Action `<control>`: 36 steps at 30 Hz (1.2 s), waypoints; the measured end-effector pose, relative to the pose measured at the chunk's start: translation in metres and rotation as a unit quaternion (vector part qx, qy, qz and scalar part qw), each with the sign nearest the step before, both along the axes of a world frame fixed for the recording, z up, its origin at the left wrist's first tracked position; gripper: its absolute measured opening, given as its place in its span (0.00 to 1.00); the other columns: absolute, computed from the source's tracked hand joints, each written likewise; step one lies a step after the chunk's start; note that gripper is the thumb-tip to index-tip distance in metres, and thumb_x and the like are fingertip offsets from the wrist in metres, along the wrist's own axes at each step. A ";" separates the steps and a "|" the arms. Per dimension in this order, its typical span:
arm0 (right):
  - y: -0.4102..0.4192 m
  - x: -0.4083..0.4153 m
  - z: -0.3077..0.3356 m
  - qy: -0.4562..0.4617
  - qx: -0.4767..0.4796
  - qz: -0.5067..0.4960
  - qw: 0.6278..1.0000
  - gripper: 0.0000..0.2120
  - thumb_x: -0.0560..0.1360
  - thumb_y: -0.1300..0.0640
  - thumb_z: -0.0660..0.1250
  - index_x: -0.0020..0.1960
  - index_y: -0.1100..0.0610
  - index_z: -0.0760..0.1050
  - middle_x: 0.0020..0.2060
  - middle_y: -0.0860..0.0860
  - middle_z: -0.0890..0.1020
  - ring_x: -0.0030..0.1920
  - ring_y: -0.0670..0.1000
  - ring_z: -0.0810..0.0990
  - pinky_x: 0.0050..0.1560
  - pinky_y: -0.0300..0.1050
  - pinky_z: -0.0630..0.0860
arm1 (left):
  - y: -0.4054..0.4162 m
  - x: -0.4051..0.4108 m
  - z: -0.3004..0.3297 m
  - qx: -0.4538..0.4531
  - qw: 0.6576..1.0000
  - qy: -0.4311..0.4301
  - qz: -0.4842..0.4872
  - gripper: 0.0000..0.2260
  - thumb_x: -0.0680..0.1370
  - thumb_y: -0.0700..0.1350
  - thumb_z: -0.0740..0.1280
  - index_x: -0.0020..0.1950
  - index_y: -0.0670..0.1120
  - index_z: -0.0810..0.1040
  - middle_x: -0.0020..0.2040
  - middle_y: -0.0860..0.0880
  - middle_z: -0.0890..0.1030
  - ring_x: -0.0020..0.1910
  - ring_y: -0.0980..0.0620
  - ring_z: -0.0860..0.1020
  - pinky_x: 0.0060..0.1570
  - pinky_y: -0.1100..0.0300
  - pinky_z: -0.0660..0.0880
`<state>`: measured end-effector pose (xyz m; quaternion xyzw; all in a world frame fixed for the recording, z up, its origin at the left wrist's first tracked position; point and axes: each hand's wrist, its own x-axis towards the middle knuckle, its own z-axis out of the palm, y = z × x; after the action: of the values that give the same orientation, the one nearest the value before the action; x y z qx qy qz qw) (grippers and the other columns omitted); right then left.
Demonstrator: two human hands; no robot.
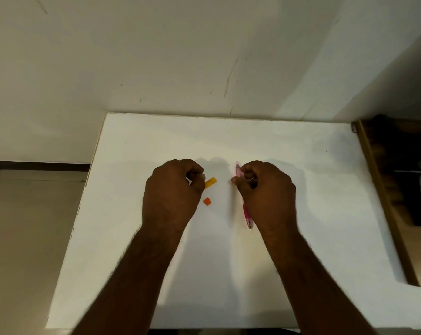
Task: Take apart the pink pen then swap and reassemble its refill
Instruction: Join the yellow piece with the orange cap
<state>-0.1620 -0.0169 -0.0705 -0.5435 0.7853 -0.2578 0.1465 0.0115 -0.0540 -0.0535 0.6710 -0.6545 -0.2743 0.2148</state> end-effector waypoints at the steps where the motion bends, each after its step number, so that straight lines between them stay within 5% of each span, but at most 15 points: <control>1: 0.000 0.002 0.002 0.006 -0.011 0.004 1.000 0.12 0.76 0.47 0.74 0.52 0.54 0.83 0.45 0.51 0.85 0.43 0.52 0.83 0.45 0.41 0.72 | 0.000 0.000 0.000 -0.001 1.000 0.003 0.004 0.04 0.76 0.49 0.71 0.49 0.54 0.85 0.43 0.57 0.84 0.42 0.56 0.80 0.41 0.63 0.72; 6: 0.006 0.025 0.014 -0.004 -0.021 0.122 0.992 0.09 0.74 0.46 0.75 0.48 0.51 0.84 0.40 0.47 0.84 0.37 0.48 0.81 0.42 0.39 0.71 | -0.002 0.003 0.001 -0.003 1.000 -0.001 0.016 0.04 0.77 0.48 0.70 0.49 0.54 0.85 0.45 0.56 0.85 0.42 0.55 0.81 0.42 0.63 0.70; 9: 0.011 0.039 0.010 -0.010 0.027 0.187 0.982 0.09 0.75 0.48 0.74 0.52 0.50 0.85 0.44 0.48 0.85 0.41 0.49 0.82 0.45 0.40 0.75 | -0.002 0.004 0.000 -0.003 1.000 -0.008 0.014 0.05 0.77 0.49 0.70 0.50 0.54 0.85 0.47 0.56 0.86 0.43 0.56 0.81 0.43 0.63 0.69; 17: 0.012 0.044 0.003 0.009 0.048 0.207 0.977 0.07 0.77 0.54 0.68 0.51 0.54 0.85 0.44 0.51 0.84 0.42 0.52 0.81 0.46 0.43 0.76 | -0.002 0.003 -0.002 0.012 1.000 -0.012 -0.003 0.05 0.77 0.50 0.70 0.50 0.54 0.85 0.47 0.56 0.86 0.43 0.57 0.80 0.38 0.66 0.67; 23: 0.005 0.025 0.018 -0.115 -0.017 0.097 0.989 0.07 0.72 0.60 0.72 0.48 0.52 0.87 0.40 0.49 0.86 0.40 0.48 0.83 0.59 0.36 0.75 | -0.002 0.003 -0.005 0.025 0.999 -0.022 -0.011 0.06 0.77 0.52 0.71 0.52 0.55 0.85 0.47 0.56 0.85 0.41 0.58 0.79 0.37 0.70 0.65; 26: 0.001 0.014 0.023 -0.207 -0.011 0.025 0.978 0.08 0.74 0.60 0.72 0.46 0.49 0.86 0.42 0.41 0.86 0.46 0.40 0.83 0.49 0.26 0.74 | -0.001 0.003 -0.006 0.034 0.998 -0.037 -0.030 0.11 0.75 0.55 0.74 0.55 0.54 0.84 0.47 0.57 0.84 0.41 0.57 0.78 0.40 0.64 0.68; 31: -0.002 0.009 0.028 -0.328 -0.006 -0.038 0.944 0.13 0.81 0.62 0.64 0.53 0.50 0.85 0.48 0.41 0.86 0.44 0.38 0.81 0.56 0.40 0.78 | 0.003 0.000 -0.005 0.055 0.996 -0.056 -0.048 0.15 0.72 0.54 0.76 0.57 0.54 0.82 0.47 0.57 0.81 0.43 0.56 0.77 0.44 0.61 0.70; 36: -0.002 0.008 0.026 -0.359 0.005 -0.030 0.933 0.12 0.84 0.60 0.61 0.57 0.54 0.84 0.43 0.41 0.82 0.41 0.39 0.78 0.53 0.40 0.76 | 0.005 -0.005 -0.001 0.054 0.994 -0.079 -0.049 0.08 0.73 0.52 0.74 0.51 0.54 0.84 0.45 0.55 0.84 0.43 0.53 0.81 0.41 0.61 0.71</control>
<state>-0.1537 -0.0192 -0.0440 -0.3900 0.6974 -0.4361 0.4140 0.0066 -0.0492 -0.0549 0.6685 -0.6855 -0.2656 0.1125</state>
